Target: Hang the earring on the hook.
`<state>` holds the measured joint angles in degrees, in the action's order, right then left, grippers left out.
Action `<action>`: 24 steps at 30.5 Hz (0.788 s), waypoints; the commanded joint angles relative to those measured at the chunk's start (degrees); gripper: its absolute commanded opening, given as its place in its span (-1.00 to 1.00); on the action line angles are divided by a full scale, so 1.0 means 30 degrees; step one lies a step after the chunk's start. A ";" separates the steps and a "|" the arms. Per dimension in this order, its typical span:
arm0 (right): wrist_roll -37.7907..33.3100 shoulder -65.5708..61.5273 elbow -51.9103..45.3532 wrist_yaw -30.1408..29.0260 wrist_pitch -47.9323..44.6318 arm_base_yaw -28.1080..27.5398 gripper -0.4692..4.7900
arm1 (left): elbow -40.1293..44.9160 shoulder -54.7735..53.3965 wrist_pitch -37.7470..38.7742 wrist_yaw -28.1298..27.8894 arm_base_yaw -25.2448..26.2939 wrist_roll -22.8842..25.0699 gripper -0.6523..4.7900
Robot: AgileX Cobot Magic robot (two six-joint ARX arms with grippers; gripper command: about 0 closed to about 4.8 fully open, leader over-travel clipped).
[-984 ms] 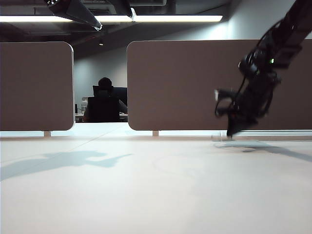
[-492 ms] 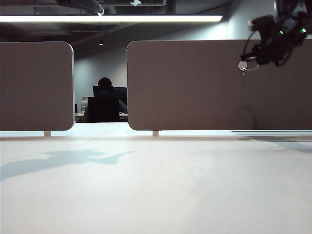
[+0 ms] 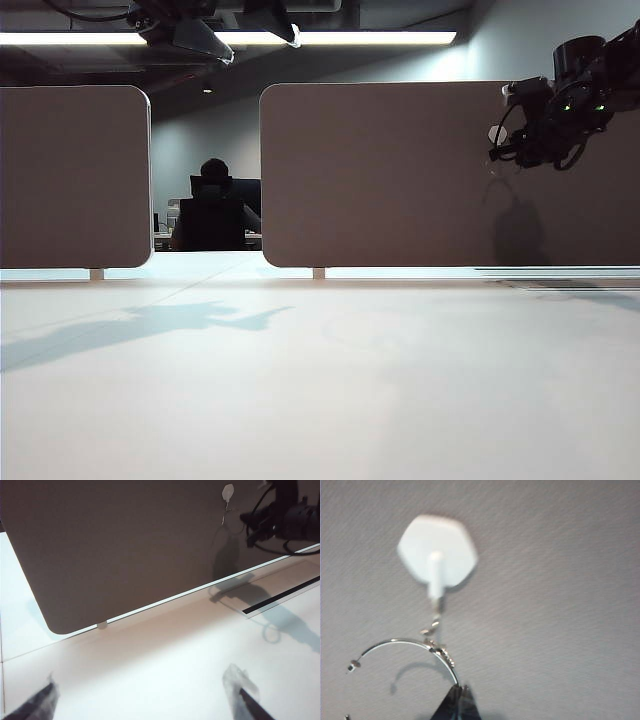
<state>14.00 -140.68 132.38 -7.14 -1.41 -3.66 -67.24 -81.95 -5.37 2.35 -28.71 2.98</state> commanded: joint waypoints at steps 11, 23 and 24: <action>0.0532 0.0248 0.0131 0.0073 -0.2098 0.0794 -0.83 | -0.0095 0.0095 -0.0095 -0.0007 -0.0007 0.0015 1.00; 0.1858 0.0437 0.0102 0.0867 -0.2040 0.0007 -0.83 | -0.0102 0.0051 -0.0539 -0.0073 0.0000 0.0066 1.00; 0.1858 0.0430 0.0102 0.0597 -0.2025 -0.0029 -0.83 | -0.0102 0.0051 -0.0546 -0.0073 0.0000 0.0066 1.00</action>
<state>19.20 -139.72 132.49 -4.19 -6.55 -3.88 -67.24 -81.97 -5.67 2.31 -28.71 3.01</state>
